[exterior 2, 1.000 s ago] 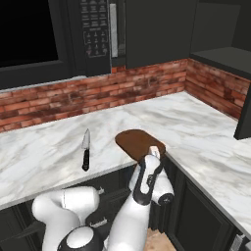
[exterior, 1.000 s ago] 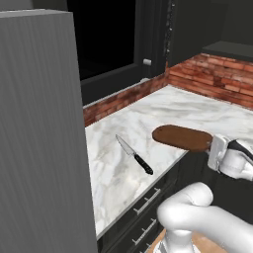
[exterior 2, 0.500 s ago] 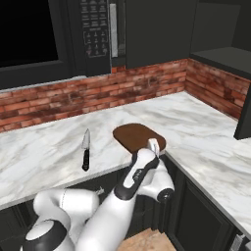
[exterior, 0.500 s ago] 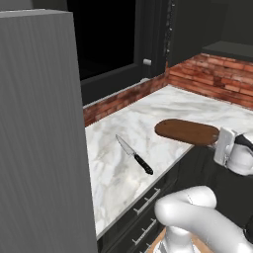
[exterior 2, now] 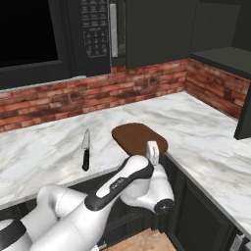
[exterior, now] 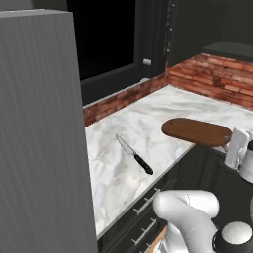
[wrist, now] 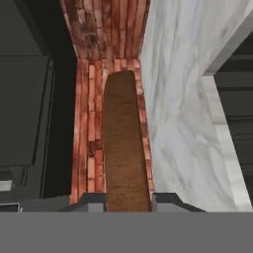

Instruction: Move the cutting board and knife to the sink. Then move spray from the cabinet to the counter.

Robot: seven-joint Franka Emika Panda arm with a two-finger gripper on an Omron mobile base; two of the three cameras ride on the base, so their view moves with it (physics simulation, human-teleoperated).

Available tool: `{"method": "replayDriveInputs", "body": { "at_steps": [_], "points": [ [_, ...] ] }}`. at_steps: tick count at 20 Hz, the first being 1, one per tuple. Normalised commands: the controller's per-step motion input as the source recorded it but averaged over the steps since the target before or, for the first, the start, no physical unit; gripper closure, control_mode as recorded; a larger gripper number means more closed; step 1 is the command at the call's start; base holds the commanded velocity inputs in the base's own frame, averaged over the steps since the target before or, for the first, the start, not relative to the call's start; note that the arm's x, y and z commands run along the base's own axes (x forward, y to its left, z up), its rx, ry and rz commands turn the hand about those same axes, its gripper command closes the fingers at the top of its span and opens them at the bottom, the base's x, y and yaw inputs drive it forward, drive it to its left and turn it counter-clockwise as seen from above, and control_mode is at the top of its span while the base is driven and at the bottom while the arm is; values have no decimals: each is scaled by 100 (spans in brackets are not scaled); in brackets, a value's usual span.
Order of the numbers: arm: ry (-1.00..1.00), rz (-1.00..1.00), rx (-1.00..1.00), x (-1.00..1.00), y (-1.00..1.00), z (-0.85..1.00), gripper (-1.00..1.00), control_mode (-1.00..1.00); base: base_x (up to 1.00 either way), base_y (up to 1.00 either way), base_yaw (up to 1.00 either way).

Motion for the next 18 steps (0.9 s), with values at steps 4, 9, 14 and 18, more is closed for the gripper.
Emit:
{"method": "replayDriveInputs", "body": {
  "at_steps": [4, 9, 14, 18],
  "points": [
    [-25, -8, 0, -71, 0, 17, 100, -100, 0, 0, 0],
    [-28, -5, -1, -53, 0, 38, 100, -100, 0, 0, 0],
    [-21, 0, 0, -30, 0, 47, 100, -100, 0, 0, 0],
    [-15, 0, 0, -22, 0, 35, 100, -100, 0, 0, 0]
  ]
}}
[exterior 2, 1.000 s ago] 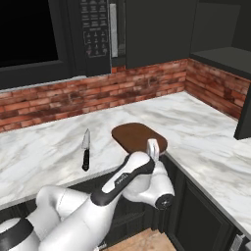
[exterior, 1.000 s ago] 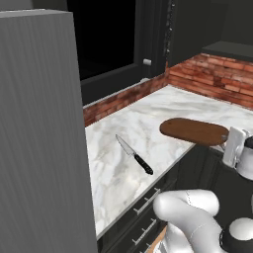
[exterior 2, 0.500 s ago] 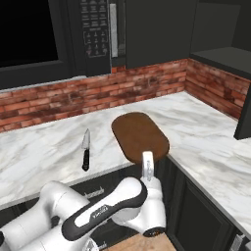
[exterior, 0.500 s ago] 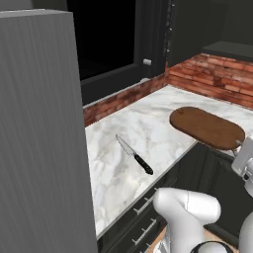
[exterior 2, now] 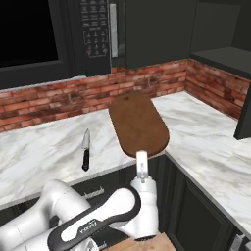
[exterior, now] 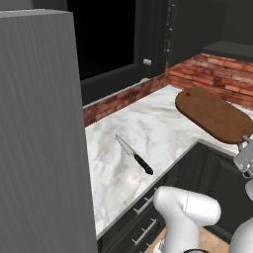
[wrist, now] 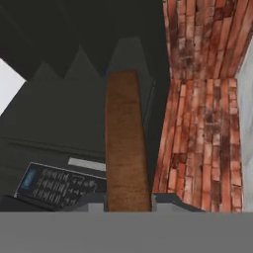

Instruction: Move the cutting board and knife to the sink. Then move spray from the cabinet to the counter.

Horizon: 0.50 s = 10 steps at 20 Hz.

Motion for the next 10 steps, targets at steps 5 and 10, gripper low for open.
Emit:
{"method": "replayDriveInputs", "body": {
  "at_steps": [5, 10],
  "points": [
    [-7, 0, 0, -17, 0, 9, 100, -100, 0, 0, 0],
    [-3, -1, 0, -16, 0, 0, 100, -100, 0, 0, 0]
  ]
}}
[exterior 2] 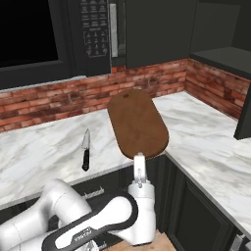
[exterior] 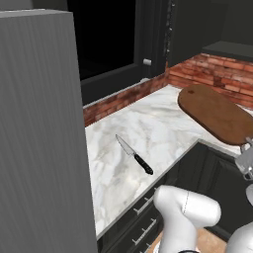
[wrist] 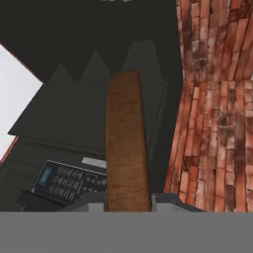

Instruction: Move the cutting board and knife to the sink. Then move spray from the cabinet to the counter.

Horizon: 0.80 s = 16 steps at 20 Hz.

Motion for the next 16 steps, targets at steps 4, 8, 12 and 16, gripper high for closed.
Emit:
{"method": "replayDriveInputs", "body": {
  "at_steps": [4, 8, 12, 16],
  "points": [
    [-3, -1, 0, -19, 0, 0, 100, -100, 0, 0, 0],
    [-8, 0, 0, -29, 0, 1, 100, -100, 0, 0, 0],
    [-10, 0, 0, -29, 0, 3, 100, -100, 0, 0, 0],
    [-12, 0, 0, -31, 0, 2, 100, -100, 0, 0, 0]
  ]
}}
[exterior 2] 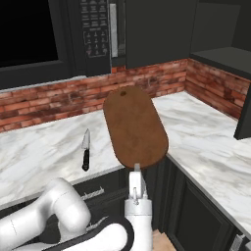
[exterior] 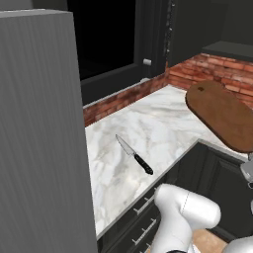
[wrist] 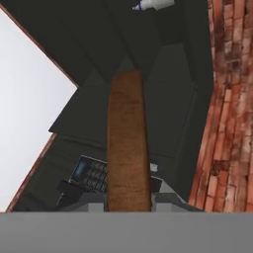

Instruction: Move the cutting board and knife to the sink. Then move spray from the cabinet to the counter.

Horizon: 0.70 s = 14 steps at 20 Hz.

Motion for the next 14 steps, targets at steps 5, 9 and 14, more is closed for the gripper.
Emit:
{"method": "replayDriveInputs", "body": {
  "at_steps": [5, 9, 14],
  "points": [
    [-15, 0, 2, -21, 0, 7, 100, -100, 0, 0, 0],
    [-16, 1, 4, -4, 0, 14, 100, -100, 0, 0, 0],
    [-17, 3, 5, -2, 0, 13, 100, -100, 0, 0, 0]
  ]
}}
